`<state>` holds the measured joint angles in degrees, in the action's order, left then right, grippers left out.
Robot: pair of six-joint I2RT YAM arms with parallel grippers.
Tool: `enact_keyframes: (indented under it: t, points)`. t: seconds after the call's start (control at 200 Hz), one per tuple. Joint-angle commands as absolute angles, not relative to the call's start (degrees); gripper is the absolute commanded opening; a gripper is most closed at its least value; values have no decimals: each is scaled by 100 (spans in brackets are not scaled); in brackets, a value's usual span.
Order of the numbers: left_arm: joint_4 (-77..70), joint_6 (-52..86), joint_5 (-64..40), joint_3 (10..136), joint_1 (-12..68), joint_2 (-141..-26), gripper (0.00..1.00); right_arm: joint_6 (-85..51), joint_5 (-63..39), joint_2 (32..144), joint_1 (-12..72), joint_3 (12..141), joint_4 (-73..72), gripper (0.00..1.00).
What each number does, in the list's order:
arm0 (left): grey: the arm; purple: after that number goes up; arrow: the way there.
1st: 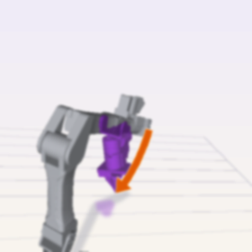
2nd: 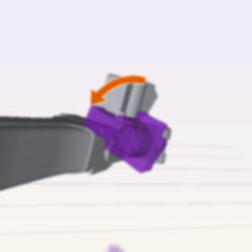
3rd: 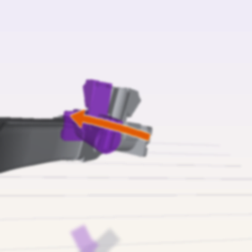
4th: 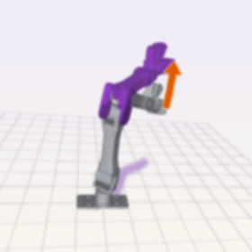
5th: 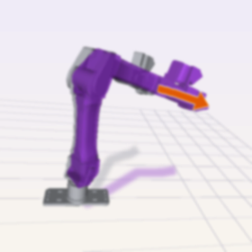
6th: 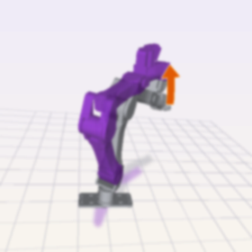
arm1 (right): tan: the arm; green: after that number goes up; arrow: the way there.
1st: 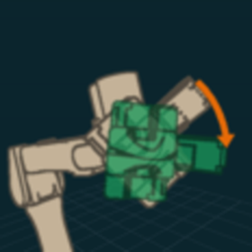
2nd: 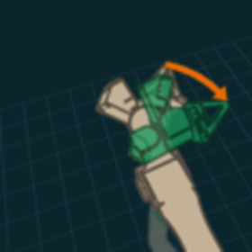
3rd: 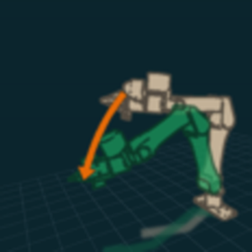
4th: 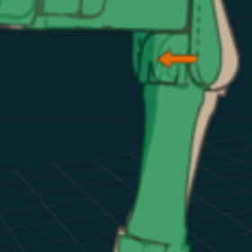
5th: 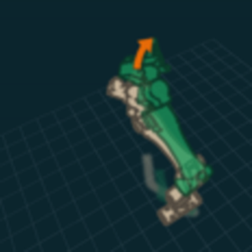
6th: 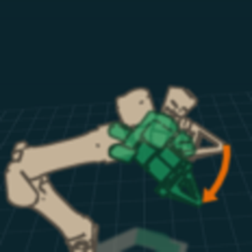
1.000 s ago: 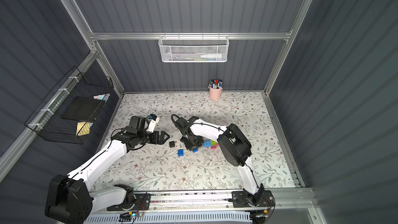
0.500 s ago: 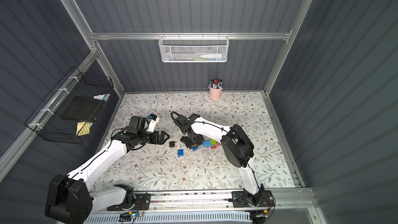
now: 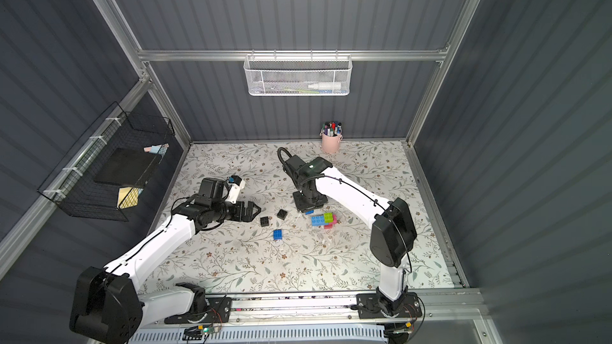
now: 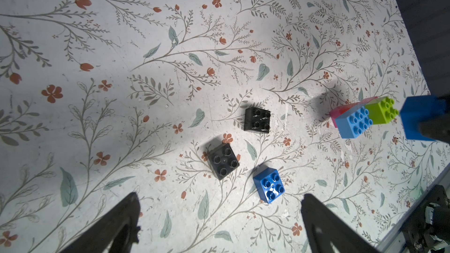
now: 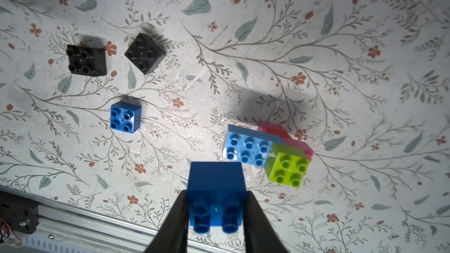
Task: Assemble the number 4 with lego
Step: Pick up the lego brick from the center of the board, then assemble the lego brick with the lego brick.
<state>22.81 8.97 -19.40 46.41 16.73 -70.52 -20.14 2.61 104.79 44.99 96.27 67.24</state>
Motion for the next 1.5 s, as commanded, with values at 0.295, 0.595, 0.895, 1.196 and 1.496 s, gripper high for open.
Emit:
enact_keyframes:
  t: [0.295, 0.595, 0.895, 1.196, 1.496]
  points:
    - [2122, 846, -2064, 4693, 1670, -7198, 99, -2161, 412, 10027, 3986, 8919, 7168, 19]
    - [2160, 840, -2074, 4680, 1669, -7163, 99, -2243, 381, 10059, 3822, 8602, 6903, 19]
    - [2179, 830, -2075, 4673, 1670, -7148, 99, -2162, 317, 10212, 3752, 8556, 6685, 19]
    - [2194, 828, -2080, 4678, 1670, -7142, 99, -2103, 266, 10309, 3682, 8389, 6553, 19]
    - [2204, 828, -2078, 4658, 1670, -7132, 99, -2083, 180, 10409, 3600, 8214, 6372, 19]
